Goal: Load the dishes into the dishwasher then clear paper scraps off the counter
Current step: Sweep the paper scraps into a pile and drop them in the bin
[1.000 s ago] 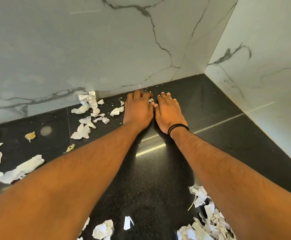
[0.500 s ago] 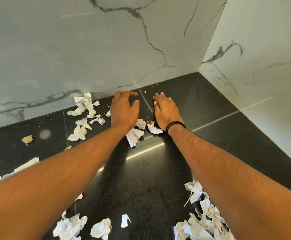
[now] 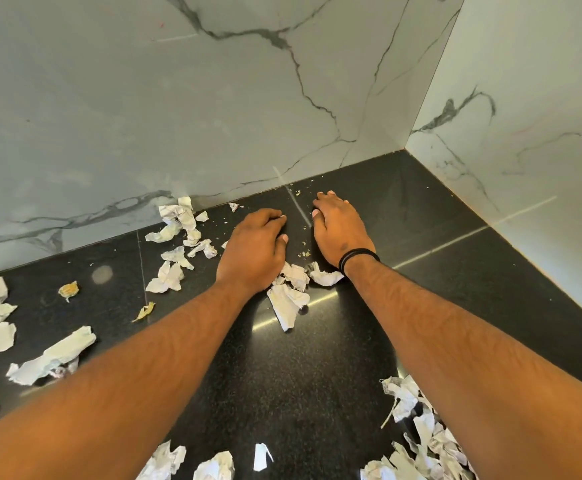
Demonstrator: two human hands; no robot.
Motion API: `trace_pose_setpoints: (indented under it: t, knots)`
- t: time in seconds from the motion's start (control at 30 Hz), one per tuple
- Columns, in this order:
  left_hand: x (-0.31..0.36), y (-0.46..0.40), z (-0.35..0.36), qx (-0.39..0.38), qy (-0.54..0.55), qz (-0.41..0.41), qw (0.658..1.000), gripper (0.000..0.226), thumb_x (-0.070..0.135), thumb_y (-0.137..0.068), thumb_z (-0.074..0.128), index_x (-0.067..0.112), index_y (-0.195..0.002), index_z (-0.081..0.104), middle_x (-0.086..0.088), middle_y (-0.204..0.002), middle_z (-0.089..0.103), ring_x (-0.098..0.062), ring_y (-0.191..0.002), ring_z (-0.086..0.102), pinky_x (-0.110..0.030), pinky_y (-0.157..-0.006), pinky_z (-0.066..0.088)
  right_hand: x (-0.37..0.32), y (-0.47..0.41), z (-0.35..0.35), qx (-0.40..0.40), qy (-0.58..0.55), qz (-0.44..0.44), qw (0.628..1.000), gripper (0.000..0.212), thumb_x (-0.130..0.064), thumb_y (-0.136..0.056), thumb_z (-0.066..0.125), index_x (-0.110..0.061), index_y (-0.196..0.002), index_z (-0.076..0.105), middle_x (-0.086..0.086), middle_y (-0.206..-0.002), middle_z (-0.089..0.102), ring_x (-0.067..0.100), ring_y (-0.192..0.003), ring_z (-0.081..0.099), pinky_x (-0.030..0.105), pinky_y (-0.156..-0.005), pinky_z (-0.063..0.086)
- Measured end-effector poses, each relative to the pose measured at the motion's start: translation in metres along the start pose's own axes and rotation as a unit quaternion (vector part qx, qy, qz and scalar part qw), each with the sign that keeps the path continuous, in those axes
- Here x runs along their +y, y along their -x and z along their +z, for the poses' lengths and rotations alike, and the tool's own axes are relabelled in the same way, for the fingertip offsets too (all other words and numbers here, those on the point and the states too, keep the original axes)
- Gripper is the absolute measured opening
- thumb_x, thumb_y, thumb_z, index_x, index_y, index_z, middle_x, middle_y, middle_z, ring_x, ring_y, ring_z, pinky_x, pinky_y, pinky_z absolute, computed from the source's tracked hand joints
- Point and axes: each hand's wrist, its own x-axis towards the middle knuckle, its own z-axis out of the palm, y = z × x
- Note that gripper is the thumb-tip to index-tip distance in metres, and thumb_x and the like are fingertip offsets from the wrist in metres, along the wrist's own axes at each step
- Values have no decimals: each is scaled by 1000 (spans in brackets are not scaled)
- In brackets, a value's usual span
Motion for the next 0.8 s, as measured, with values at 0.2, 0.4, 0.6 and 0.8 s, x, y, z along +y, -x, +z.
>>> trace_pose_setpoints:
  t: [0.2,0.4,0.6,0.8]
  knots:
    - [2,-2,0,6,-47,-26,999,49,33,-103,47,8,-145,52,-9,-149,49,-25,-140,41,-41,-122,27,0,-21,5,25,27,40,999,62,-41,-105,37,-5,-154,28,15,-161,27,28,-152,17,43,-124,19]
    - [4,-2,-2,21,-56,-47,997,60,33,-102,45,5,-154,34,-14,-154,40,-29,-144,34,-42,-124,21,-5,-54,14,-22,123,49,991,64,-45,-105,26,-8,-157,21,14,-164,17,27,-154,7,47,-125,8]
    - [6,-2,-2,21,-52,-53,997,64,32,-100,39,3,-156,28,-17,-157,35,-29,-147,30,-43,-126,16,-15,-16,10,-108,83,-153,979,48,-28,-106,33,-16,-153,35,4,-163,26,23,-153,14,40,-124,10]
    - [4,-1,-3,31,-30,-49,998,75,40,-91,18,3,-155,31,-16,-157,37,-28,-147,32,-45,-126,17,-19,41,0,-155,-124,-164,966,40,-19,-106,42,-15,-144,51,3,-152,46,12,-147,29,30,-124,15]
